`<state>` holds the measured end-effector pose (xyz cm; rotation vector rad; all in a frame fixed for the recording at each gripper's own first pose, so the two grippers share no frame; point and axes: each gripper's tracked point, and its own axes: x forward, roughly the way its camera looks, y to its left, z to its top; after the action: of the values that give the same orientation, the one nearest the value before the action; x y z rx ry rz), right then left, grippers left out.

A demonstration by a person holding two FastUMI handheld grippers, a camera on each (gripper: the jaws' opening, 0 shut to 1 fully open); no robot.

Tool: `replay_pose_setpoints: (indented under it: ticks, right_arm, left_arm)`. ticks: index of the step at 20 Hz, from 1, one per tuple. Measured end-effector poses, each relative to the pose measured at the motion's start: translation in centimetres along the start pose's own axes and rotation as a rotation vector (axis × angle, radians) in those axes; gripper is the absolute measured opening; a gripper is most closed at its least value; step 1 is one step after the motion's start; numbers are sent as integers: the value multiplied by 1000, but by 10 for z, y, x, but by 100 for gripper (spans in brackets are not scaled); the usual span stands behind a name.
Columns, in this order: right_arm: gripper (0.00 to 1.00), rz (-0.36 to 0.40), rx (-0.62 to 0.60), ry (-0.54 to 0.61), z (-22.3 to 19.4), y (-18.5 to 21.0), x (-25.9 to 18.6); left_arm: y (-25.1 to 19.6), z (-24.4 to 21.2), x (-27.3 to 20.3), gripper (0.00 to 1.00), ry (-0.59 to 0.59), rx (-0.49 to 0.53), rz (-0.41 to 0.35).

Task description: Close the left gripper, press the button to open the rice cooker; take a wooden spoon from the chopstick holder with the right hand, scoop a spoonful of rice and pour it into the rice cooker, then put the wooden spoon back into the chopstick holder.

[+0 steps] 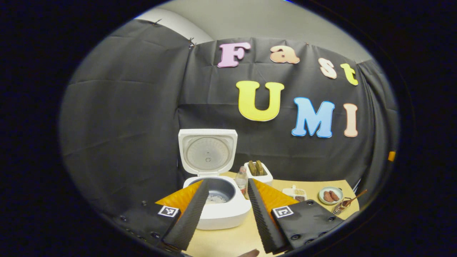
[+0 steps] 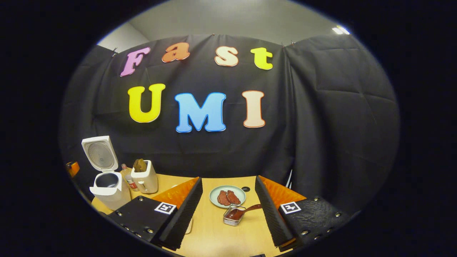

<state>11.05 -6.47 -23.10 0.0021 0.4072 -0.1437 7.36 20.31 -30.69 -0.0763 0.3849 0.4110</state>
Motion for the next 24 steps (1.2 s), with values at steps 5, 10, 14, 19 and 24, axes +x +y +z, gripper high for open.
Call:
replay_pose_setpoints:
  ticks: [5, 10, 14, 19, 24]
  right_arm:
    - [91, -5, 51, 82, -58, -48, 54]
    - [94, -11, 158, 152, -117, -78, 107]
    - [94, -33, 284, 211, -166, -85, 141]
    - [84, -11, 369, 272, -202, -69, 170]
    - [65, -46, 413, 311, -225, -64, 190]
  left_arm:
    - [-29, 2, -46, 75, 30, -16, 52]
    - [-59, -3, -84, 89, 59, 30, 87]
    - [-71, -18, -105, 89, 116, 48, 119]
    - [-83, -22, -119, 86, 141, 79, 132]
    - [-74, -29, -125, 88, 159, 106, 159]
